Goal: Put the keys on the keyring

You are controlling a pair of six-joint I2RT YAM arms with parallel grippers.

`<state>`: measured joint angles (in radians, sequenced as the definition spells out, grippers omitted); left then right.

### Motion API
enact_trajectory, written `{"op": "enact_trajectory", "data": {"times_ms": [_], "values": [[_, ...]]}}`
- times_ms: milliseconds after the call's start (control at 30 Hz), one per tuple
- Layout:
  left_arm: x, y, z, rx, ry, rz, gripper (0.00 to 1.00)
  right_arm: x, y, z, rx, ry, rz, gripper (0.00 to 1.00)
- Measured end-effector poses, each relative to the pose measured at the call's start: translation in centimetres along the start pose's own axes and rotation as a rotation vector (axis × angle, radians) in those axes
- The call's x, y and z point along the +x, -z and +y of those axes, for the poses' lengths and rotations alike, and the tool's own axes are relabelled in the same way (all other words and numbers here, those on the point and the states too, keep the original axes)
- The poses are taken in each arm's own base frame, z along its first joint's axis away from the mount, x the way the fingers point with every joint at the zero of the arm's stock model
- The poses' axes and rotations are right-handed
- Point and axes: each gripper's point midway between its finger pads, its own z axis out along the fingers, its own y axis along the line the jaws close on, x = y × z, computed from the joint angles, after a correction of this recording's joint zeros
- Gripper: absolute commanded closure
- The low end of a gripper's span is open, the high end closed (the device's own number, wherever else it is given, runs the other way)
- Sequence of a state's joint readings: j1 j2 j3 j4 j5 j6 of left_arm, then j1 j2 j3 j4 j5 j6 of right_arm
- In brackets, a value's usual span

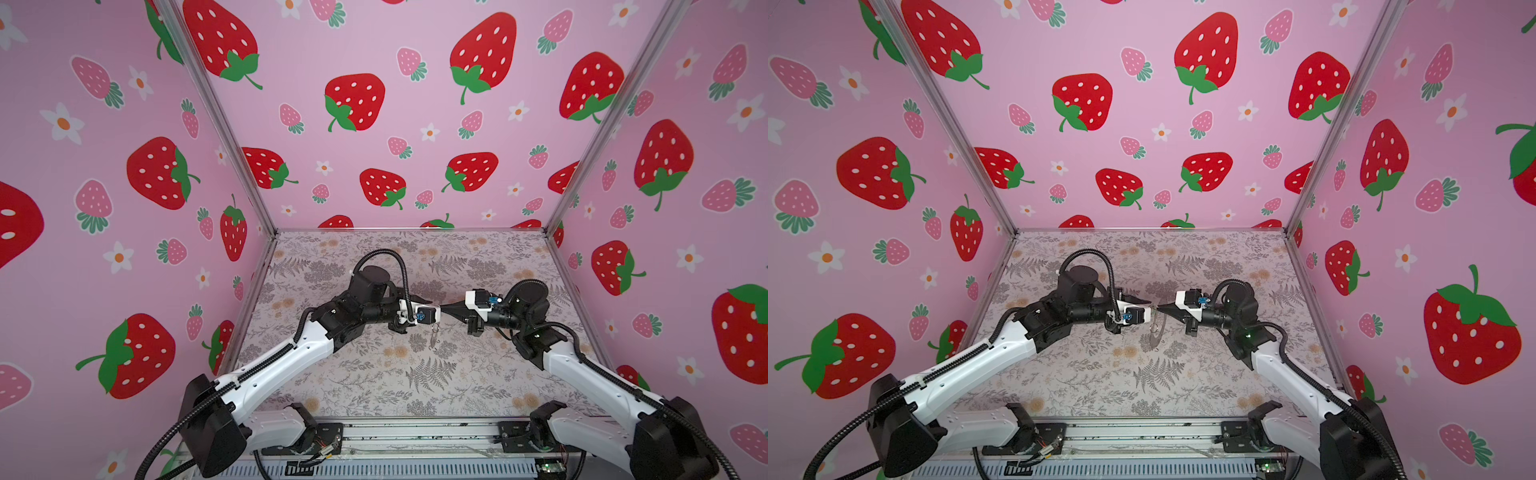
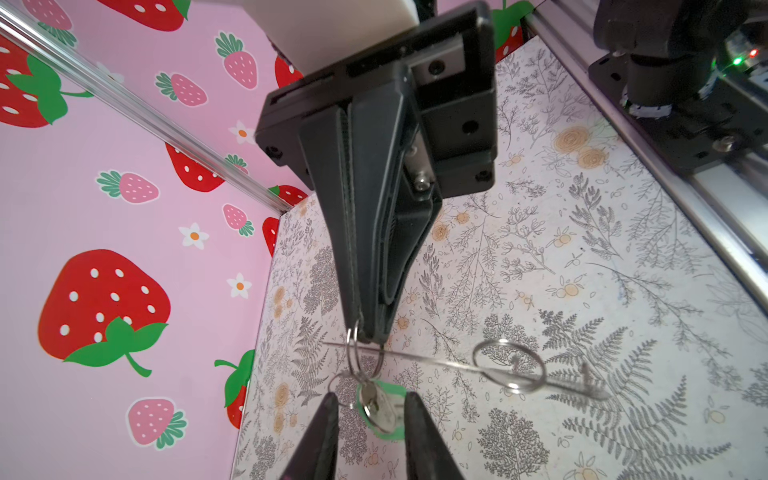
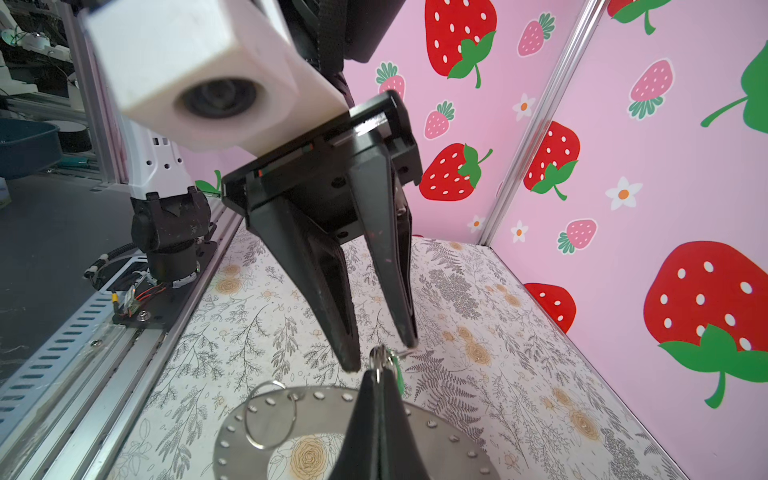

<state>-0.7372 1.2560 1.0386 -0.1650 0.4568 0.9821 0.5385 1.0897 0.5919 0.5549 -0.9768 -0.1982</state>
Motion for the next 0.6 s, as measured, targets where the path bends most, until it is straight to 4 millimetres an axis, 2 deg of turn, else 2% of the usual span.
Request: {"op": "enact_trajectory", "data": {"times_ms": [367,433,600], "values": [[0.8,-0.45,0.17,-0.015,0.183,-0.005,0.66,-0.37,0.11,-0.05,0.008,-0.002,-0.006,1.0],[0.96,-0.5,-0.13,-0.005,0.209,-0.008,0.68,-0.38,0.11,-0.04,0.007,-0.002,-0.006,1.0],[0.51,-0.47,-0.47,0.02,0.238,-0.036,0.8,-0.4,0.12,-0.03,0.007,-0.001,-0.006,1.0]]}}
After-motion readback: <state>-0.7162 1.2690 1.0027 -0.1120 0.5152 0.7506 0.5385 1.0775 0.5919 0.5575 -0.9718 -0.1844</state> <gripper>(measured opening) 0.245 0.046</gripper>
